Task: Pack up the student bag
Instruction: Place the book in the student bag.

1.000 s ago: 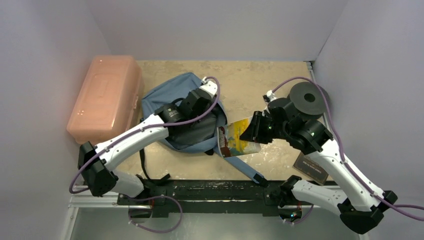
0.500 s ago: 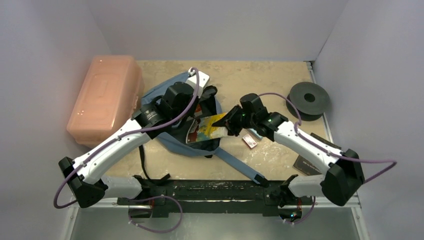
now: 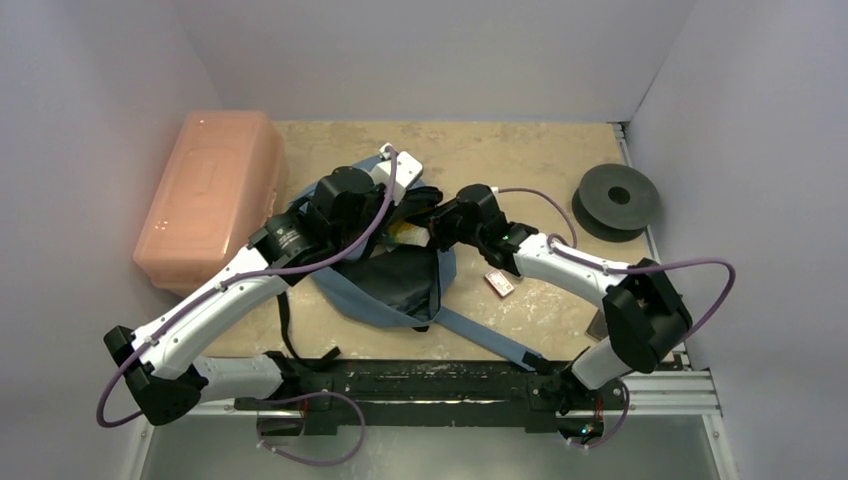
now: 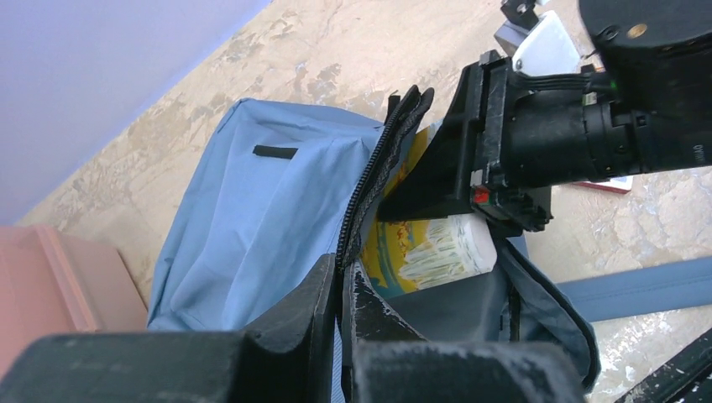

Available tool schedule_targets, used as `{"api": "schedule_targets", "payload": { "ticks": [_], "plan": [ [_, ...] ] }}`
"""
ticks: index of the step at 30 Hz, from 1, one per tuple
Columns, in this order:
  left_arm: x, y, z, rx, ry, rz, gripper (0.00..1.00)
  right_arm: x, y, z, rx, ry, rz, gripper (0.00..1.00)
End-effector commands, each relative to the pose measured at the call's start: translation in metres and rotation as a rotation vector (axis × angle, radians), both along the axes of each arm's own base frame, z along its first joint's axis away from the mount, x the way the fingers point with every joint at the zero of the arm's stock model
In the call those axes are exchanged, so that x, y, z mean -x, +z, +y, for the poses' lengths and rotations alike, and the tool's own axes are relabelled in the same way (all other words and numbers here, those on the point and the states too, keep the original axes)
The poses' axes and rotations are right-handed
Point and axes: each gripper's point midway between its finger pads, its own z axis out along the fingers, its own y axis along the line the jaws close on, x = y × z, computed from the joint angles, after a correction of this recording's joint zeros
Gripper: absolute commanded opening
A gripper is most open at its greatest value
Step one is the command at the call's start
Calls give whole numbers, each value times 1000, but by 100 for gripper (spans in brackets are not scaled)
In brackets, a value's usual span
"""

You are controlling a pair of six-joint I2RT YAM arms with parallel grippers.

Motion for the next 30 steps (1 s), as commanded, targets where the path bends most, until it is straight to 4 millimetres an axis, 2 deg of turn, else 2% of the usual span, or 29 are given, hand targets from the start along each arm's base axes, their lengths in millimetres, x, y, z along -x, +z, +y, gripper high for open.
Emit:
{"api": "schedule_targets", "payload": {
  "ticks": [1, 5, 9, 11, 14, 18, 22, 23, 26, 29, 30],
  "plan": [
    [-8, 50, -11, 74, -32, -122, 0, -21, 80, 12, -113, -34, -214, 0],
    [-21, 52, 7, 39, 91, -151, 0, 2, 107, -11, 39, -48, -259, 0],
    [-24, 55, 7, 64, 120, -152, 0, 10, 131, -33, 69, -105, -344, 0],
    [-22, 57, 4, 96, 113, -147, 0, 6, 130, -34, 55, -125, -363, 0],
    [-18, 60, -1, 127, 90, -127, 0, -5, 129, -22, 4, -131, -406, 0],
    [-14, 60, -6, 140, 56, -111, 0, -16, 105, -2, -9, -145, -454, 0],
    [-14, 58, -10, 145, 44, -109, 0, -17, 86, 3, 51, -247, -594, 0],
    [-15, 57, -10, 144, 44, -109, 0, -19, 76, 2, 85, -293, -612, 0],
    [-18, 54, -11, 133, 54, -109, 0, -32, 52, 16, 113, -317, -660, 0],
    [-21, 50, -9, 117, 72, -111, 0, -50, 23, 29, 136, -357, -648, 12],
    [-21, 49, -8, 111, 74, -111, 0, -53, 18, 35, 135, -348, -648, 22]
  ]
}}
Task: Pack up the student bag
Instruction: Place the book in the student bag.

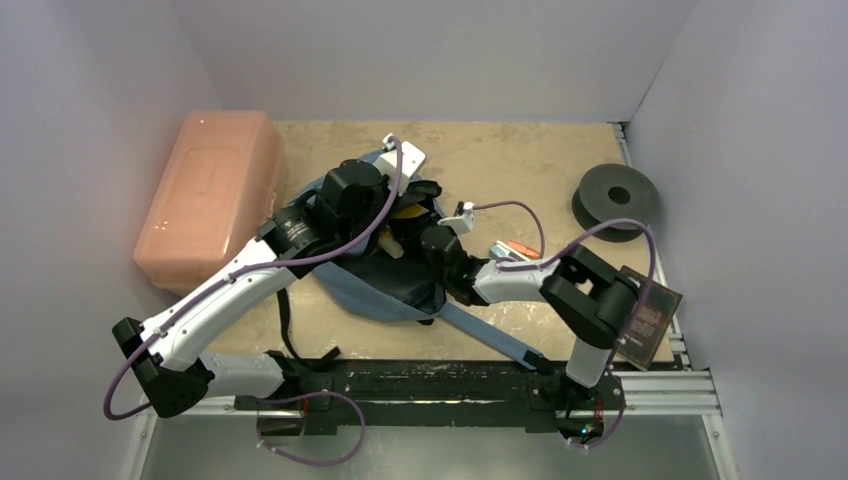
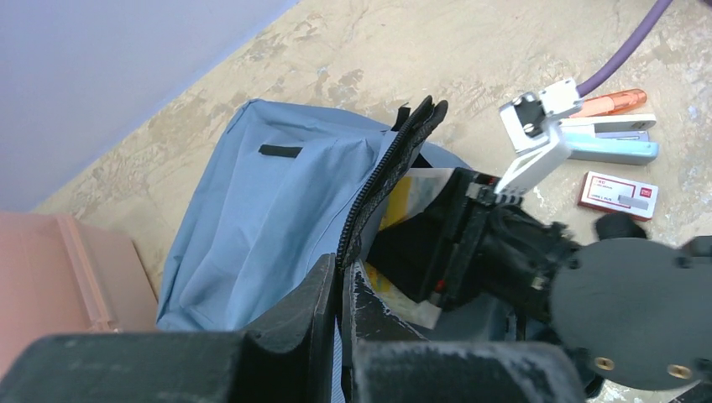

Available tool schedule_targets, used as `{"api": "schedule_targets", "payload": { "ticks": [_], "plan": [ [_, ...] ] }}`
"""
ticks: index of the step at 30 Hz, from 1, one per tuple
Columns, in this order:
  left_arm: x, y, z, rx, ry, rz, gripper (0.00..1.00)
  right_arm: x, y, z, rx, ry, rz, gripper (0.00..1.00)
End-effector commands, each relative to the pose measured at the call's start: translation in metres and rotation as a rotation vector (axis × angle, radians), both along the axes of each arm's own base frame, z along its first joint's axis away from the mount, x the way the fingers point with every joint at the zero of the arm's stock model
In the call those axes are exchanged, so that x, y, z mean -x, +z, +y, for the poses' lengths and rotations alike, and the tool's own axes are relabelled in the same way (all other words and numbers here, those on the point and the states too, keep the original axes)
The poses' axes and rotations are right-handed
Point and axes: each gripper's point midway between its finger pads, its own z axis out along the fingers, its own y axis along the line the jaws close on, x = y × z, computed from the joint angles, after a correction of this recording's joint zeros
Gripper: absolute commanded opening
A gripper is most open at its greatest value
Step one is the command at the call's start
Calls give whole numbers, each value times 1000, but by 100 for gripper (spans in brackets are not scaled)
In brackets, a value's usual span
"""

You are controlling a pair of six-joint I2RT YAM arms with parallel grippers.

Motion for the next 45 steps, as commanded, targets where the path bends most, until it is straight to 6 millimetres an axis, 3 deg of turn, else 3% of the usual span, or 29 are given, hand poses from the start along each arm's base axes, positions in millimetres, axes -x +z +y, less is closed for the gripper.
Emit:
{"api": "schedule_targets", "payload": {
  "ticks": [1, 3, 4, 7, 11, 14, 16, 18, 20, 25, 29, 31, 36, 41, 45],
  "plan": [
    [-8, 42, -6, 109, 15, -102, 0, -39, 46, 9, -131, -120, -184, 32],
    [-7, 39, -4, 102, 20, -101, 0, -32, 25, 11, -48, -96, -68, 58],
    [-7, 38, -4, 100, 20, -100, 0, -24, 24, 13, -21, -51, -25, 72],
    [-7, 35, -5, 98, 17, -95, 0, 8, 4, 19, 67, 107, 91, 97],
    [-6, 33, -8, 103, 4, -83, 0, 45, -14, 27, 104, 314, 142, 99],
    [-4, 34, -6, 103, 2, -83, 0, 52, -18, 25, 105, 347, 113, 99],
    [-3, 35, -5, 97, -1, -87, 0, 53, -21, 24, 99, 347, 115, 87],
    [-3, 34, -4, 90, -1, -86, 0, 53, -23, 29, 73, 364, 123, 60],
    [-3, 33, -5, 85, -3, -81, 0, 49, -20, 38, 42, 372, 120, 42],
    [-2, 33, -7, 85, -13, -71, 0, 10, 1, 54, -106, 257, 42, 1],
    [-3, 29, -4, 73, 1, -68, 0, -28, 9, 47, -232, 83, 30, 0],
    [-2, 30, -4, 78, 1, -67, 0, -35, 19, 47, -288, 59, 13, 0],
    [-3, 31, -2, 71, 8, -76, 0, -37, 3, 48, -295, 11, 116, 0],
    [-3, 28, -4, 73, 2, -69, 0, -36, -9, 71, -221, 115, 122, 0],
    [-5, 25, -5, 67, 6, -64, 0, -24, -15, 70, -221, 145, 110, 0]
  ]
}}
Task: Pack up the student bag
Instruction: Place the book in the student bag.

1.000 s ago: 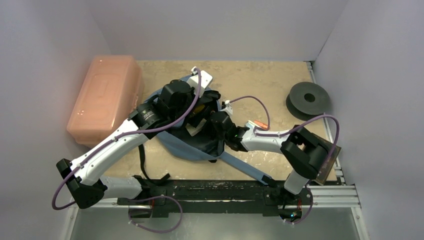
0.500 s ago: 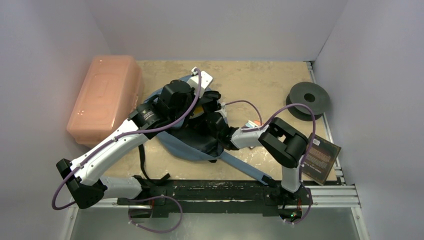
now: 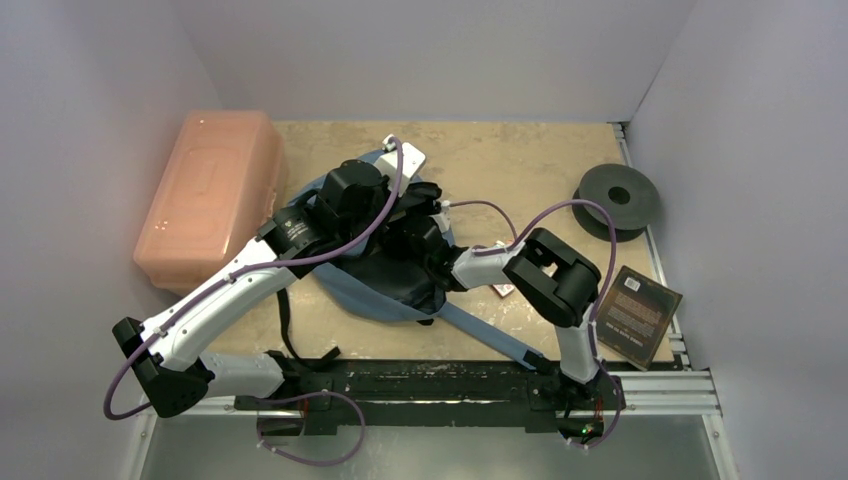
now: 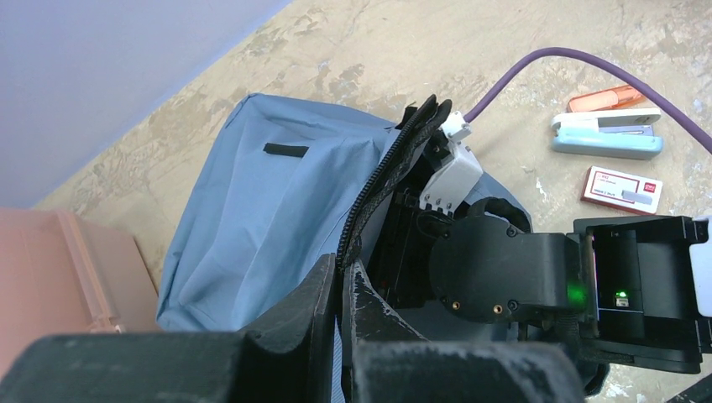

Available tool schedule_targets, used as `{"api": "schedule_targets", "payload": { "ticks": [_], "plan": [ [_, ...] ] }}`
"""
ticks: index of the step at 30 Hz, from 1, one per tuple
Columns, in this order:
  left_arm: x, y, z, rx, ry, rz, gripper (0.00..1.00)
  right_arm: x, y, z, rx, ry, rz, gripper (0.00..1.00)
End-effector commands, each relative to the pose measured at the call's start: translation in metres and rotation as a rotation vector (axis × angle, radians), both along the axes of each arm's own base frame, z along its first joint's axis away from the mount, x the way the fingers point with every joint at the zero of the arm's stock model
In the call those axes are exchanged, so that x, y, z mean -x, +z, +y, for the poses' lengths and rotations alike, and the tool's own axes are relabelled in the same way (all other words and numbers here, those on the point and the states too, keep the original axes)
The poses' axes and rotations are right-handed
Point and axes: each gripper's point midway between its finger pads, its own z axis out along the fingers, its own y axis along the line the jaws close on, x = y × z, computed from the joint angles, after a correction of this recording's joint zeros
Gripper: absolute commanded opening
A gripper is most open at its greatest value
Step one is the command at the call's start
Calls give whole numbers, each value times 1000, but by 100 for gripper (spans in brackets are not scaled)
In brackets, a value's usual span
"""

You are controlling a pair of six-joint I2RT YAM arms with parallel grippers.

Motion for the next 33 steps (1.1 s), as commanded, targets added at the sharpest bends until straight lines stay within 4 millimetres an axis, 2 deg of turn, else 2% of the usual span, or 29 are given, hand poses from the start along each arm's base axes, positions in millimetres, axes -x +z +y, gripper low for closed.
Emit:
{"api": "schedule_targets", "payload": {
  "ticks": [1, 8, 12, 15, 16, 17, 20, 21, 23, 24, 25, 28, 31, 33],
  "plan": [
    [-5, 27, -6, 77, 1, -70, 0, -2, 34, 7, -76, 13, -79, 0],
    [-6, 24, -6, 64, -1, -73, 0, 13, 25, 18, -64, 140, -71, 0],
    [-5, 23, -5, 59, 0, -72, 0, 20, 23, 17, -75, 165, -69, 0],
    [-5, 22, -4, 59, 3, -74, 0, 17, 20, 14, -68, 172, -72, 0],
    [-5, 21, -4, 56, 4, -72, 0, 16, 18, 14, -62, 180, -67, 4],
    [-5, 20, -4, 55, 4, -71, 0, 16, 16, 14, -56, 187, -60, 14],
    [-4, 17, -2, 45, 5, -65, 0, 26, 13, 6, 9, 249, -39, 63],
    [-4, 15, -1, 40, 6, -61, 0, 35, 16, 2, 47, 306, -58, 74],
    [-3, 7, 0, 25, 9, -50, 0, 56, 6, -20, 239, 417, -33, 93],
    [-3, 3, 1, 20, 12, -47, 0, 68, 0, -35, 343, 476, -36, 98],
    [-3, -1, 2, 15, 18, -43, 0, 79, 6, -49, 403, 520, -74, 99],
    [-4, -13, 4, 13, 38, -30, 0, 111, 2, -99, 556, 609, -150, 99],
    [-5, -23, 6, 31, 75, -13, 0, 132, 9, -138, 682, 650, -226, 99],
    [-5, -29, 8, 45, 103, 5, 0, 133, 15, -166, 797, 623, -244, 99]
  ]
}}
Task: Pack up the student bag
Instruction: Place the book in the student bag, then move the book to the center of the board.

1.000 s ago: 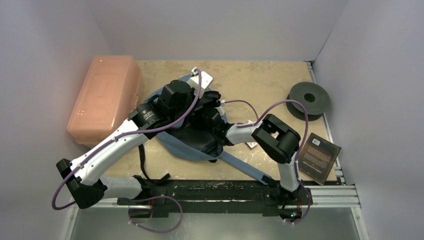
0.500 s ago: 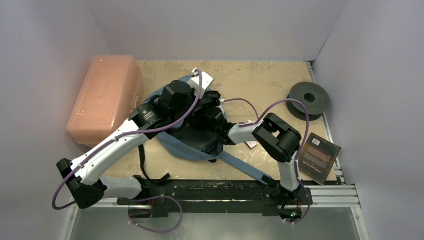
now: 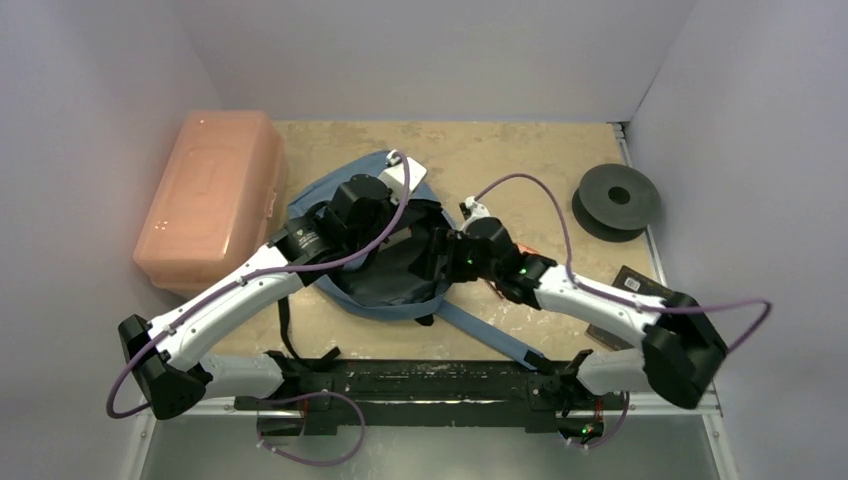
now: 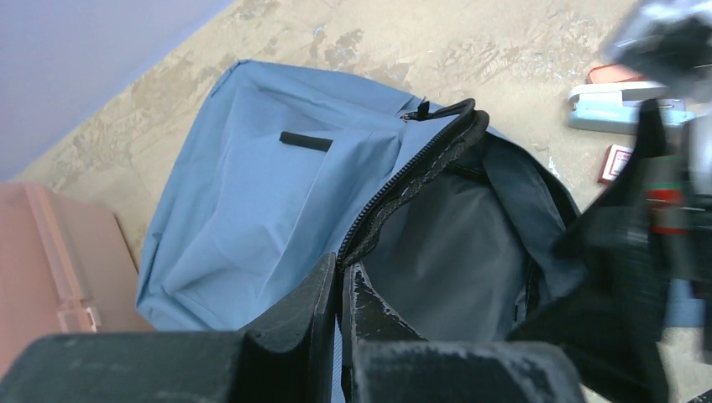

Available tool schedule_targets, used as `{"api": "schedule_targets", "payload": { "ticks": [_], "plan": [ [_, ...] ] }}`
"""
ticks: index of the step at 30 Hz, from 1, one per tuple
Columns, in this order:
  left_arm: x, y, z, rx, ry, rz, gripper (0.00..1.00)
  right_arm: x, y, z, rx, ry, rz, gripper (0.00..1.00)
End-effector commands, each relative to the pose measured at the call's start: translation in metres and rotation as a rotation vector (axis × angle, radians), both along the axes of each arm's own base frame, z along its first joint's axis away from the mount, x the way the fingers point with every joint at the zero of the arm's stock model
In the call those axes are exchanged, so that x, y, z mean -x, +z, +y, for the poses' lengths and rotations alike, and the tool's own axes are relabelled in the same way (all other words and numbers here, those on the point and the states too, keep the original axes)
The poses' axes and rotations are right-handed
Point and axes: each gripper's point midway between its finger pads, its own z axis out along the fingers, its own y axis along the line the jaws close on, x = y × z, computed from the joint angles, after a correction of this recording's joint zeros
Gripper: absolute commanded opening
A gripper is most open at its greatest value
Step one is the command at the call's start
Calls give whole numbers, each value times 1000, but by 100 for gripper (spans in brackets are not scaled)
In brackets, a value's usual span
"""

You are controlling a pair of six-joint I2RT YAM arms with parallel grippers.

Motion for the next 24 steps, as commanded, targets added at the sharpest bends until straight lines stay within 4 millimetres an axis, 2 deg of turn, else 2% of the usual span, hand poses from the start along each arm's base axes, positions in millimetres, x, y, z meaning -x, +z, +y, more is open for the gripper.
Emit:
{"api": "schedule_targets", "payload": {
  "ticks": [1, 2, 4, 7, 9, 12, 14, 16, 18, 19, 21, 22, 24],
  "plan": [
    [-2, 0, 4, 79, 81, -6, 0, 15, -15, -75, 352, 41, -132, 99],
    [-1, -4, 3, 87, 78, 5, 0, 6, -10, -94, 411, -34, -162, 99],
    [2, -16, 0, 99, 71, 31, 0, -20, -5, -149, 540, -289, -173, 99],
    [11, -39, -6, 114, 52, 110, 0, -55, 2, -255, 642, -770, -83, 99],
    [18, -50, -14, 142, 29, 164, 0, -70, 9, -294, 601, -963, -70, 99],
    [28, -64, -25, 187, -1, 238, 0, -82, 24, -338, 555, -1215, -108, 99],
    [34, -72, -33, 211, -21, 287, 0, -81, 22, -374, 535, -1385, -94, 99],
    [40, -76, -40, 230, -46, 326, 0, -71, 6, -415, 499, -1533, -36, 99],
    [45, -79, -47, 250, -73, 361, 0, -49, -13, -456, 454, -1667, 52, 99],
    [47, -80, -50, 258, -88, 374, 0, -37, -15, -471, 444, -1733, 69, 99],
    [52, -81, -55, 272, -114, 398, 0, -13, -15, -499, 469, -1854, 44, 99],
    [54, -82, -58, 277, -127, 410, 0, 7, -26, -514, 452, -1926, 71, 99],
    [59, -84, -62, 283, -152, 438, 0, 25, -40, -531, 372, -2000, 83, 99]
  ]
}}
